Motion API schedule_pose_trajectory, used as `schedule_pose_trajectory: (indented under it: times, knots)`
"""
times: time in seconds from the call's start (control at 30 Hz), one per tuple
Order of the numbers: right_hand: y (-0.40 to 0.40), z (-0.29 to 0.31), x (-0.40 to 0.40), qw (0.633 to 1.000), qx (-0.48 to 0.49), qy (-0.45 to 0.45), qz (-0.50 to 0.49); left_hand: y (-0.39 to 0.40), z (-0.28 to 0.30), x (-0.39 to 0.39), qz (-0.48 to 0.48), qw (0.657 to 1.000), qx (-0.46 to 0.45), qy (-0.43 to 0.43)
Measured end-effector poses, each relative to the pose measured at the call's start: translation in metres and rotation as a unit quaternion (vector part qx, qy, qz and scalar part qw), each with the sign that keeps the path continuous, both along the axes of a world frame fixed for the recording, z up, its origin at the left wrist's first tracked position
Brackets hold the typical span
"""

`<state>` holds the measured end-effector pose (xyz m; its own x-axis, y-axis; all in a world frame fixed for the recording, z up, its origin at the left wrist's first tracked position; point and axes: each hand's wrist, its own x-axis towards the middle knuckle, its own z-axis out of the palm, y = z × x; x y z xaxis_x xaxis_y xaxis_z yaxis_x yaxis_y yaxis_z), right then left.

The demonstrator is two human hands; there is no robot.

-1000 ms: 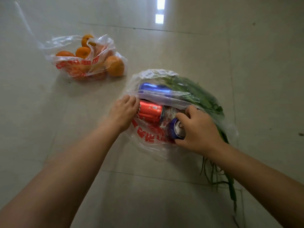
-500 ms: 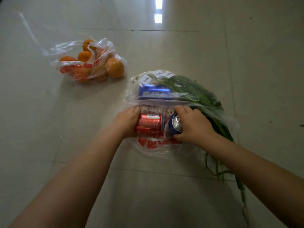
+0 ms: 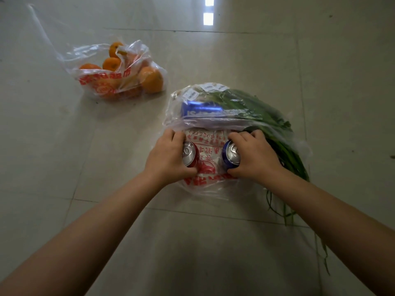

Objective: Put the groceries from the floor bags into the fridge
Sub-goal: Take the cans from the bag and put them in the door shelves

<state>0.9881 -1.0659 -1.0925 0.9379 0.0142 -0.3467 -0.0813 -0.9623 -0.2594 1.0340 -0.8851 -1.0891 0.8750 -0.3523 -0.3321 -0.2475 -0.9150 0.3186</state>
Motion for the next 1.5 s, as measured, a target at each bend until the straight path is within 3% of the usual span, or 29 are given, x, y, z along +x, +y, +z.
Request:
schedule_pose_trajectory:
  times: [0.2,0.33,0.57,0.8,1.1,1.3,1.5]
  knots:
    - [0.003,0.003,0.000,0.999,0.032,0.009,-0.005,-0.017,-0.004,-0.002,-0.006,0.999,0.040,0.011]
    - [0.004,0.007,-0.008,0.998,0.066,-0.007,0.004,-0.011,0.008,-0.005,0.025,0.999,0.020,0.029]
    - [0.009,0.087,-0.022,0.988,0.138,-0.051,-0.040,-0.001,0.105,-0.017,0.051,0.998,-0.004,0.022]
    - [0.019,0.268,-0.023,0.985,0.153,-0.059,-0.052,0.002,0.286,-0.026,0.044,0.999,-0.007,0.030]
    - [-0.021,0.572,-0.003,0.968,0.164,-0.154,-0.109,-0.030,0.590,0.010,-0.001,0.999,-0.024,-0.045]
    - [-0.064,0.764,0.014,0.939,0.162,-0.255,-0.162,-0.076,0.779,0.035,-0.067,0.983,-0.067,-0.158]
    - [-0.117,0.903,-0.004,0.902,0.141,-0.350,-0.209,-0.131,0.922,0.040,-0.149,0.943,-0.100,-0.282]
